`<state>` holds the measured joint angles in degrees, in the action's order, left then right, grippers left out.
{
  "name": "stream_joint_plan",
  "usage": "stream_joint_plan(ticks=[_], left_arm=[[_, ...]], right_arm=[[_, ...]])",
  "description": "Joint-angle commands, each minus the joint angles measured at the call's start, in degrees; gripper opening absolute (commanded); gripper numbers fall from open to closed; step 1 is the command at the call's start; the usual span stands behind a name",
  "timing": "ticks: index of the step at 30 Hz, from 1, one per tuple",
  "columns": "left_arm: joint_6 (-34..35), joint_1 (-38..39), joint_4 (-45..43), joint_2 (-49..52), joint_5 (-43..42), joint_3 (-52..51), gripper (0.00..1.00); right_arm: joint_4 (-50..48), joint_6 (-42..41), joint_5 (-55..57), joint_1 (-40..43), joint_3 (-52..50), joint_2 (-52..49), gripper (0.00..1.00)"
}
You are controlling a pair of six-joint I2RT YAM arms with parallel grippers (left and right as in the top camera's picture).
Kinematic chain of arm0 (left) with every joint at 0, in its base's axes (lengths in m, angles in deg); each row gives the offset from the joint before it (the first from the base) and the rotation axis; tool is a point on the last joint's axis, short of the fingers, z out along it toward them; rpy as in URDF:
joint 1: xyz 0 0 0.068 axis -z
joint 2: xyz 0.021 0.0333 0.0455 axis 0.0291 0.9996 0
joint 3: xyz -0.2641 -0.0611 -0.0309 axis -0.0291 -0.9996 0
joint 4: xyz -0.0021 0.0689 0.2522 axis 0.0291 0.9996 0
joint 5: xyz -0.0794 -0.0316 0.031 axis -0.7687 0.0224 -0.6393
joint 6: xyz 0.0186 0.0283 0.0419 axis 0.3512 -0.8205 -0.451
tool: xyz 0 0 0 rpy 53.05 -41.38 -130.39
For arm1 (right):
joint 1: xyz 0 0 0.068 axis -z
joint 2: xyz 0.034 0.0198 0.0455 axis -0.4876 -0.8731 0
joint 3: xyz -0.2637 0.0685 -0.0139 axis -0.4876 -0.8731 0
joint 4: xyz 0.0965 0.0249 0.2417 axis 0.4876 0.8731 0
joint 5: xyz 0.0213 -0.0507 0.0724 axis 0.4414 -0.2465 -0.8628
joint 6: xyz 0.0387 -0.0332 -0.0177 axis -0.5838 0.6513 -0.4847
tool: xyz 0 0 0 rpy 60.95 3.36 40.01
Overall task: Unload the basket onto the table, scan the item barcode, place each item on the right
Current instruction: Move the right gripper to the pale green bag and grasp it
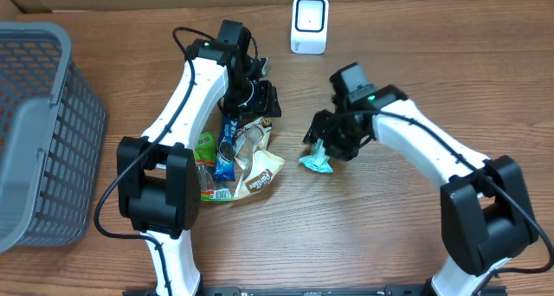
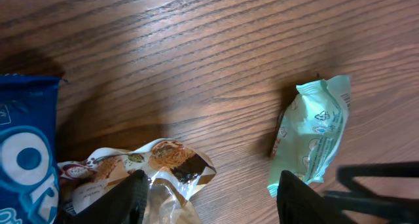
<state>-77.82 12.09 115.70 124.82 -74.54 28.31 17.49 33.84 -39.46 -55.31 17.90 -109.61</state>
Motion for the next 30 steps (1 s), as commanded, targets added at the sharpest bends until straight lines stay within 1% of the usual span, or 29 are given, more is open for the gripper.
stream_joint_plan(ticks=[1,6,10,12,14,16,19,20,22,27,30], left_arm=[[0.17,-0.63,-0.15,-0.26,2.05,1.46,0.56],[0.17,-0.79,-0.2,-0.26,2.03,1.46,0.57],[0.2,-0.79,-0.17,-0.26,2.03,1.46,0.6],[0.2,-0.76,-0.15,-0.26,2.01,1.46,0.62],[0.13,-0.76,0.61,-0.26,2.03,1.46,0.66],[-1.22,-0.79,1.2,-0.26,2.03,1.46,0.65],[-6.08,-1.05,1.38,-0.46,2.03,1.86,0.58],[-7.32,-1.33,1.81,-0.57,2.03,2.45,0.55],[-8.61,-2.08,3.61,-0.87,2.64,4.72,0.52],[-9.57,-4.85,10.93,-0.98,5.62,16.44,0.52],[-9.6,-7.08,15.8,-0.98,7.23,25.49,0.55]], right_arm=[[-1.62,-4.39,4.09,-0.66,-2.25,-0.17,0.57],[-7.48,-6.71,5.33,-0.48,-6.56,-0.17,0.52],[-7.23,-6.64,5.35,0.24,-6.82,-0.17,0.52],[-6.82,-5.29,4.83,0.79,-6.82,-0.17,0.52],[-6.82,-0.59,2.8,1.86,-6.69,-0.17,0.54],[-6.21,5.44,0.59,3.65,-6.25,-0.17,0.54],[-3.76,15.69,-0.24,6.71,-4.94,-0.17,0.54],[-2.82,20.81,-0.04,7.78,-4.39,-0.17,0.54],[-1.4,28.06,1.84,9.49,-3.72,-0.17,0.54],[-2.05,43.85,4.11,12.39,-3.48,-0.17,0.66],[-4.0,46.16,8.15,13.18,-3.06,-0.17,0.75]])
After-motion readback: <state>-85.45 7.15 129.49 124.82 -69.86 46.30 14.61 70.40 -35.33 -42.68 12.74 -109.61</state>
